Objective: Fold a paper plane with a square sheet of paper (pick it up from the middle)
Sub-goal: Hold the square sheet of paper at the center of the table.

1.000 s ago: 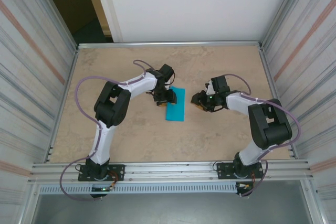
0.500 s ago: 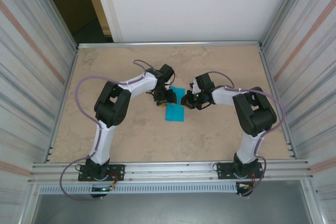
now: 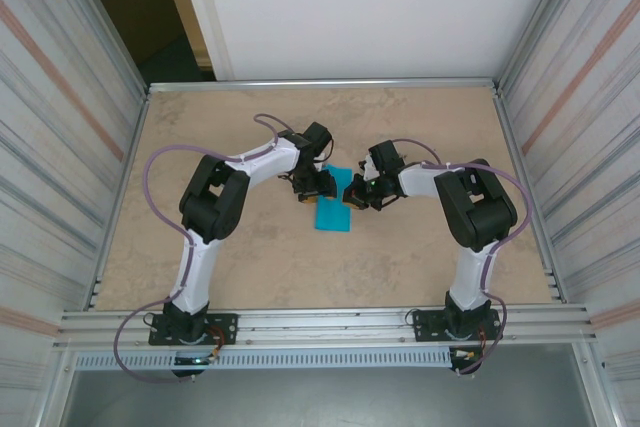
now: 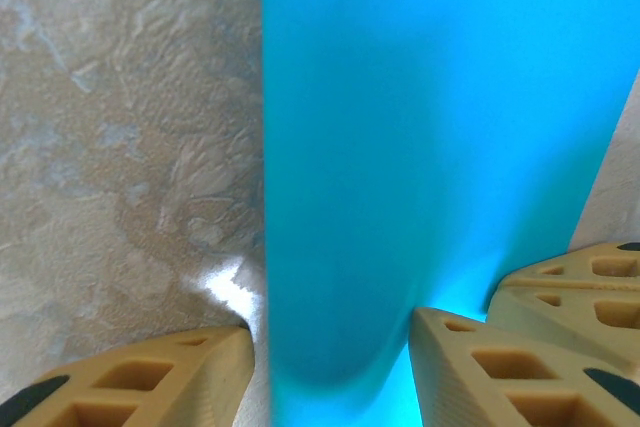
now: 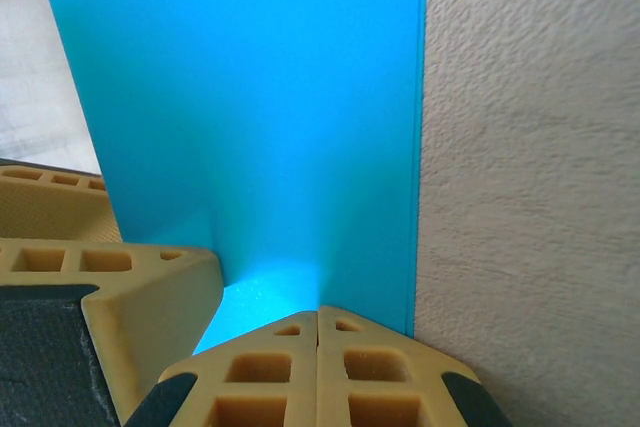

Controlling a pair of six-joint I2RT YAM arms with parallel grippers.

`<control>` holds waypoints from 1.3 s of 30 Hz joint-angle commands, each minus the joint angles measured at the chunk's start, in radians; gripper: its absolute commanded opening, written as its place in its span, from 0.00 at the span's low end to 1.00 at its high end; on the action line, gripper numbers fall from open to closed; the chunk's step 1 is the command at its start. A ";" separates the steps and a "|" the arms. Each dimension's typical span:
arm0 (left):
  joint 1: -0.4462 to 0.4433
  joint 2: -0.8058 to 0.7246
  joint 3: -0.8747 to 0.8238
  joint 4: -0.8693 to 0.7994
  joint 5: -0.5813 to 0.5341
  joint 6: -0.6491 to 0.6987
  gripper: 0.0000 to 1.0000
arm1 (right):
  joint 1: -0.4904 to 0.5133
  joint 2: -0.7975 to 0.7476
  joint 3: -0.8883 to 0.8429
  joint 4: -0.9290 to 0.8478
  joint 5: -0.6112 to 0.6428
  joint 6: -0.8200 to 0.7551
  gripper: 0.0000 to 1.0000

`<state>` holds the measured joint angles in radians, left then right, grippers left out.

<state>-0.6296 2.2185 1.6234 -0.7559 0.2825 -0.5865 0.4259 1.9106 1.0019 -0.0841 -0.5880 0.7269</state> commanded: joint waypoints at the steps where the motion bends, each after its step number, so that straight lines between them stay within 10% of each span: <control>1: -0.078 0.294 -0.120 0.085 -0.009 0.030 0.50 | 0.005 0.043 -0.001 -0.084 0.040 -0.027 0.03; 15: -0.074 0.262 -0.124 0.069 0.016 0.026 0.52 | -0.019 0.042 0.007 -0.148 0.053 -0.067 0.03; 33: 0.011 -0.272 -0.099 0.115 0.056 -0.033 0.66 | -0.024 0.118 0.020 -0.233 0.072 -0.169 0.00; 39: 0.020 -0.343 -0.176 0.259 0.146 -0.033 0.50 | -0.029 0.141 0.032 -0.228 0.064 -0.181 0.00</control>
<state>-0.6094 1.9011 1.4822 -0.5831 0.3538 -0.6155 0.3950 1.9579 1.0676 -0.2005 -0.6533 0.5816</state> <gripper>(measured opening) 0.511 0.064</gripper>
